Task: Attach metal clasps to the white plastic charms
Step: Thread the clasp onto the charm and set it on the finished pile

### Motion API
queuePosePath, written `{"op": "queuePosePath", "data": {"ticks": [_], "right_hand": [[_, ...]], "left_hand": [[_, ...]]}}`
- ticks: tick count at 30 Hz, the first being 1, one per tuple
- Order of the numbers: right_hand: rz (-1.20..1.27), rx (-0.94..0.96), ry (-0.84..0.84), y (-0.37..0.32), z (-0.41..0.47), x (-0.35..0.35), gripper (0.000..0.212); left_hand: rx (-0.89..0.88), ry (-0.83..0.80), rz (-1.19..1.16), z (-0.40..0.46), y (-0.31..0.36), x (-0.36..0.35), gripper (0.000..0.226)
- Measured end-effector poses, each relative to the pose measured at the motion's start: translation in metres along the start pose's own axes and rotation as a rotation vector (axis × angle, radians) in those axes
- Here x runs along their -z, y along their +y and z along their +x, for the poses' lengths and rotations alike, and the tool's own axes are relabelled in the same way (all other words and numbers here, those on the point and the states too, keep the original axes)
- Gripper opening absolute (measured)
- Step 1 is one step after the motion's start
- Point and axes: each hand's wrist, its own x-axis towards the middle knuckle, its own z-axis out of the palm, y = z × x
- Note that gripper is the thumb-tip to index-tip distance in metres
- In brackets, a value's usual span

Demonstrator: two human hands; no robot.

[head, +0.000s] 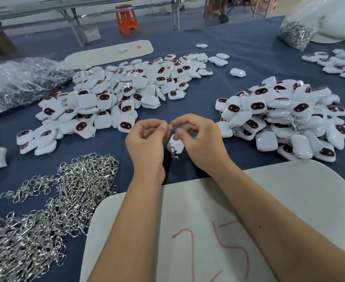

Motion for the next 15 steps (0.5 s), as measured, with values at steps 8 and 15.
{"op": "queuePosePath", "data": {"ticks": [8,15], "right_hand": [[-0.481,0.128,-0.284,0.001,-0.004,-0.009,0.052],[-0.426,0.089,0.238,-0.005,0.014,0.033,0.047]], "left_hand": [[-0.075,0.188,0.306,0.003,-0.005,0.0,0.01],[0.008,0.033,0.381,-0.007,-0.005,-0.03,0.009]]}}
